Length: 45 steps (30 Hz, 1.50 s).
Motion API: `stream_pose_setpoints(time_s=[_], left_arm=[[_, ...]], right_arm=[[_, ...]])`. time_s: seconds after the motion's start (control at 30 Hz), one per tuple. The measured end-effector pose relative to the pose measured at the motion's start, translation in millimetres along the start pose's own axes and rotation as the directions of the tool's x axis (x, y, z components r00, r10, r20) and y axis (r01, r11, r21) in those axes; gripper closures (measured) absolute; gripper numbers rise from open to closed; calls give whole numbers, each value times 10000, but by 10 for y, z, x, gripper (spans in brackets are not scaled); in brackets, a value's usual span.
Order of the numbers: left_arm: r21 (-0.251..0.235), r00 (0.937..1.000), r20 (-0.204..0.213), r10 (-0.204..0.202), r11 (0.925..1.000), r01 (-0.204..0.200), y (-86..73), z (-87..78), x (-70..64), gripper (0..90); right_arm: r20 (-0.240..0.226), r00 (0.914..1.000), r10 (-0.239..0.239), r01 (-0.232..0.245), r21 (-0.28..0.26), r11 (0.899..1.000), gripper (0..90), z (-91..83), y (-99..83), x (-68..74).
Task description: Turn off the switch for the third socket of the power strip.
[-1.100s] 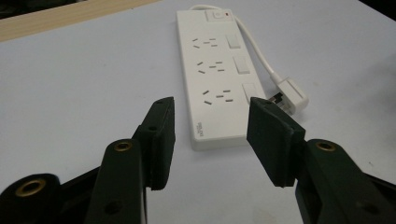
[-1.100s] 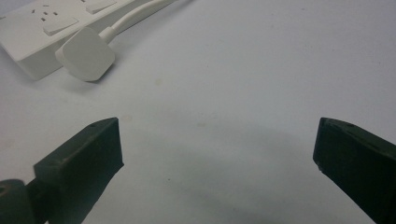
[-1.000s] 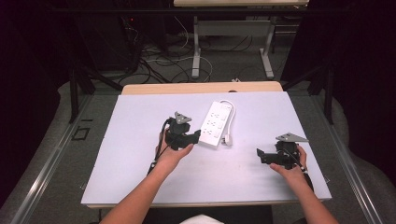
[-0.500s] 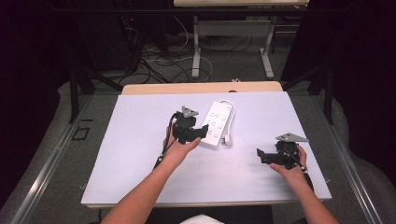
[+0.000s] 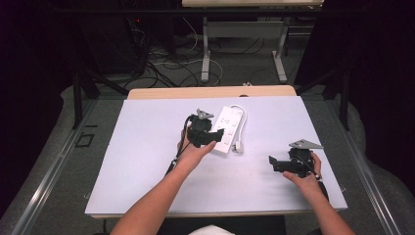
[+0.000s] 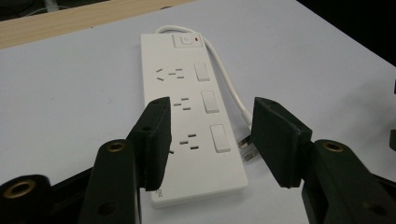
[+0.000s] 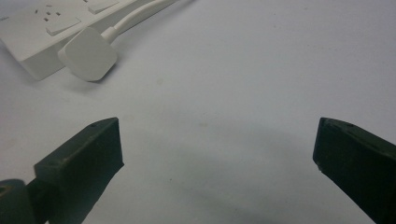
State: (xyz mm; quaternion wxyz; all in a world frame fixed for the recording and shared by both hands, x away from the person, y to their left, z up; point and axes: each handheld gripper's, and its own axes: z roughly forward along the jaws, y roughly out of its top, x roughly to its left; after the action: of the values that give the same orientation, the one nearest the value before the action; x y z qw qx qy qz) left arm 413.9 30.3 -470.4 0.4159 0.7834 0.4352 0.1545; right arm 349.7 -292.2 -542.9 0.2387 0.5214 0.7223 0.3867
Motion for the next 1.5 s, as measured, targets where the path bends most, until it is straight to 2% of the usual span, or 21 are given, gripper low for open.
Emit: stream_pose_setpoints(time_s=[0.2, 0.33, 0.73, 0.83, 1.07, 1.13, 1.2, 1.5], left_arm=[[178, 10000, 67, 71, 9998, -73, 22, 78, -28, 488], [272, 9998, 165, -98, 9996, 93, 27, 124, -45, 491], [616, 9998, 138, -153, 9980, 144, 42, 240, -42, 526], [982, 9993, 190, -333, 9947, 313, 53, 274, -45, 543], [1096, 9984, 175, -531, 9927, 509, 71, 346, -60, 574], [1333, 9982, 206, -563, 9897, 531, 84, 370, -60, 591], [1279, 9980, 154, -615, 9900, 590, 82, 384, -66, 594], [1792, 9969, 101, -781, 9809, 750, 88, 467, -79, 659]], right_arm=[[5, 10000, 7, -7, -1, 10000, 9, 2, -2, -6], [-8, 10000, -13, 13, 5, 10000, 10, 3, -2, -8], [-32, 10000, -30, 30, 40, 10000, 10, 10, -4, -7], [26, 10000, -73, 73, -32, 10000, 10, 16, -5, -8], [-73, 10000, -35, 35, 40, 10000, 11, 13, -6, -15], [-77, 10000, -16, 17, 44, 10000, 11, 13, -7, -16], [-80, 10000, -22, 22, 41, 10000, 11, 13, -7, -17], [-17, 10000, -17, 17, 9, 10000, 11, 17, -6, -9]])
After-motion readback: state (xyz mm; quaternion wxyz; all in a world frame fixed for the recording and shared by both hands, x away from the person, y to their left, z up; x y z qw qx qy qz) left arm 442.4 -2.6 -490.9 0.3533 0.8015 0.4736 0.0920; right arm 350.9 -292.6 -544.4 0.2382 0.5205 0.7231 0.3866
